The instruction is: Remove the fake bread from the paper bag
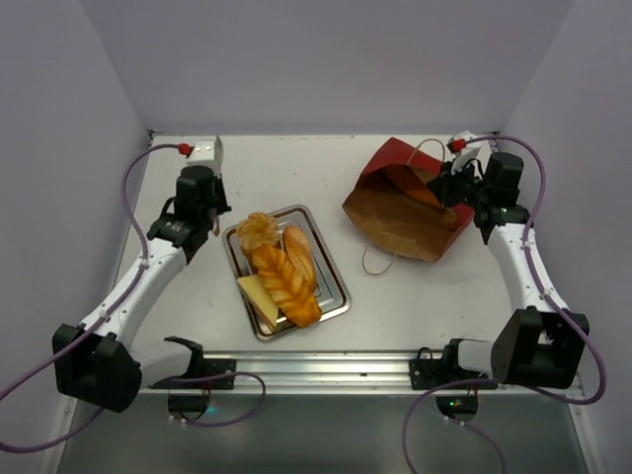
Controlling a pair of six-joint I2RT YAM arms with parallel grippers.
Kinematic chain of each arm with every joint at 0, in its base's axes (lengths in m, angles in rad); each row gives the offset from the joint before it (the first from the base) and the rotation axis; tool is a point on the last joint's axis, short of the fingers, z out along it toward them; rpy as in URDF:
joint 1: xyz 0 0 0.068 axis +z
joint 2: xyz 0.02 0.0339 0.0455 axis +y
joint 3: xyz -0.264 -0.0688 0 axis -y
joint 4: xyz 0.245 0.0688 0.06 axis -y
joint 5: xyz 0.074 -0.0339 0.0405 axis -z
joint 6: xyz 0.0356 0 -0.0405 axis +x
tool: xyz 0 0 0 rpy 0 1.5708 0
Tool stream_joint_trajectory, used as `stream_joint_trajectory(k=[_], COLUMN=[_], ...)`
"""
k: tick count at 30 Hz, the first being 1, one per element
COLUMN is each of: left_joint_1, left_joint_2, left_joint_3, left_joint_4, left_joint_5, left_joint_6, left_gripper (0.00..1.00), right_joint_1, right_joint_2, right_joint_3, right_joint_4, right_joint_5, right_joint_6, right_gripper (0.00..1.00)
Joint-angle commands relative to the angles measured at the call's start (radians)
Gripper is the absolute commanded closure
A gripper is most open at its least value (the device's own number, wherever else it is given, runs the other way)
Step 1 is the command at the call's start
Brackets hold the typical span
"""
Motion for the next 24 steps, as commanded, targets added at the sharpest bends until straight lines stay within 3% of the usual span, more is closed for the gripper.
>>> stream_joint_trajectory(k=[1, 5, 8, 12, 19, 24], left_joint_1=[0.167, 0.304, 0.342, 0.384, 0.441, 0.468], left_joint_2=[0.083, 0.195, 0.266, 0.347, 0.479, 0.554], left_joint_3=[-0.001, -0.072, -0.141, -0.169, -0.123, -0.095], left_joint_4=[0.054, 0.192, 0.362, 0.437, 0.413, 0.347], left_joint_5=[0.061, 0.119, 0.151, 0.222, 0.267, 0.303], left_joint_6=[0.136, 0.208, 0.251, 0.269, 0.269, 0.247], left_gripper=[1.00, 1.00, 1.00, 1.00, 0.95, 0.79], right_joint_1=[0.002, 0.002, 0.000, 0.000, 0.002, 0.000], right_joint_2=[-0.034, -0.034, -0.032, -0.034, -0.032, -0.034], right_joint_3=[-0.006, -0.013, -0.013, -0.018, -0.023, -0.023], right_joint_4=[0.033, 0.036, 0.035, 0.036, 0.038, 0.036], right_joint_5=[-0.032, -0.046, -0.050, -0.055, -0.061, -0.064], right_joint_6=[0.030, 0.037, 0.038, 0.040, 0.040, 0.040], right_gripper=[0.97, 0.97, 0.97, 0.96, 0.97, 0.97])
